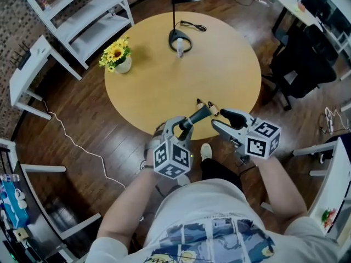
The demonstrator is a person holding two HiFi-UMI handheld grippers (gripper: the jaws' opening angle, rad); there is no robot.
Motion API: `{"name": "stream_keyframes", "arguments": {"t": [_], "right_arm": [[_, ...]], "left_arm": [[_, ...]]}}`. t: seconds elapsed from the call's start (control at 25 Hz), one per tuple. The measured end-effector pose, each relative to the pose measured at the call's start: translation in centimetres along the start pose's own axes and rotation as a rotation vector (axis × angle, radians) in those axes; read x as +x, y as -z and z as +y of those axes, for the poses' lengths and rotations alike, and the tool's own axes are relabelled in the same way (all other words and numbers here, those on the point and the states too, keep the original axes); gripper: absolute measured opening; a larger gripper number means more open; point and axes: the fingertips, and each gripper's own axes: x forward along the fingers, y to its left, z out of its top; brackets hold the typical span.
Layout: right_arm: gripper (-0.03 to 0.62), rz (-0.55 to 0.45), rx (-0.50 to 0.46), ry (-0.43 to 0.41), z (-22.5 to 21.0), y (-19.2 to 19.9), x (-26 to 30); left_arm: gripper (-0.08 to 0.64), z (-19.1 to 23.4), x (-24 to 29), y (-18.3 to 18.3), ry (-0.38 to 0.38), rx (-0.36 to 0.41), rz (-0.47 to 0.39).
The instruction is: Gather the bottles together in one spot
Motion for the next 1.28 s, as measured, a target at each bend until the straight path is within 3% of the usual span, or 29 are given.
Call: {"name": "stream_keyframes", "arguments": {"t": [0.08, 0.16, 0.2, 0.36, 0.4, 0.52, 0.64, 0.68, 0.84, 0.96, 1.12, 1.28], "right_arm": [[0.253, -0.068, 0.223, -0.094, 0.7, 0.1, 1.2], [0.253, -0.086, 0.318, -0.177, 1.4, -0.3, 3.0], [0.247, -0.086, 0.338, -0.199, 1.4, -0.6, 3.8], [0.097, -0.066, 0.355, -0.252, -0.1, -1.3, 5.4], [0.089, -0.062, 0.343, -0.267, -0.6, -1.5, 5.4], [0.091, -0.039, 0.260, -0.273, -2.8, -2.1, 5.7], [0.091, 0.009, 0.103, -0.243, -5.6, -2.7, 5.8], [0.090, 0.036, 0.031, -0.229, -6.6, -2.9, 5.8], [0.091, 0.149, -0.264, -0.194, -9.1, -3.2, 6.1], [0.091, 0.213, -0.406, -0.169, -10.4, -3.4, 6.8], [0.091, 0.278, -0.449, -0.093, -13.1, -3.4, 7.6], [0.091, 0.326, -0.474, -0.067, -15.5, -3.3, 8.3]], "left_arm": [[0.126, 0.7, 0.1, -0.4, -0.059, -0.050, -0.005], [0.126, 0.9, 0.6, -1.0, -0.091, -0.074, -0.015], [0.126, 0.9, 0.9, -1.4, -0.099, -0.081, -0.024], [0.126, 0.5, 2.3, -2.8, -0.111, -0.086, -0.048], [0.124, 0.5, 2.9, -3.0, -0.105, -0.092, -0.050], [0.136, 0.8, 5.0, -3.2, -0.056, -0.075, -0.037], [0.209, 1.2, 6.1, -3.9, 0.041, -0.077, -0.033], [0.213, 1.6, 6.2, -4.7, 0.072, -0.121, -0.051], [0.222, 5.7, 7.4, -10.5, 0.138, -0.431, -0.169], [0.224, 6.9, 10.3, -12.9, 0.120, -0.475, -0.133], [0.224, 7.2, 13.7, -13.3, 0.075, -0.501, -0.037], [0.219, 7.2, 15.8, -13.9, 0.061, -0.496, 0.014]]}}
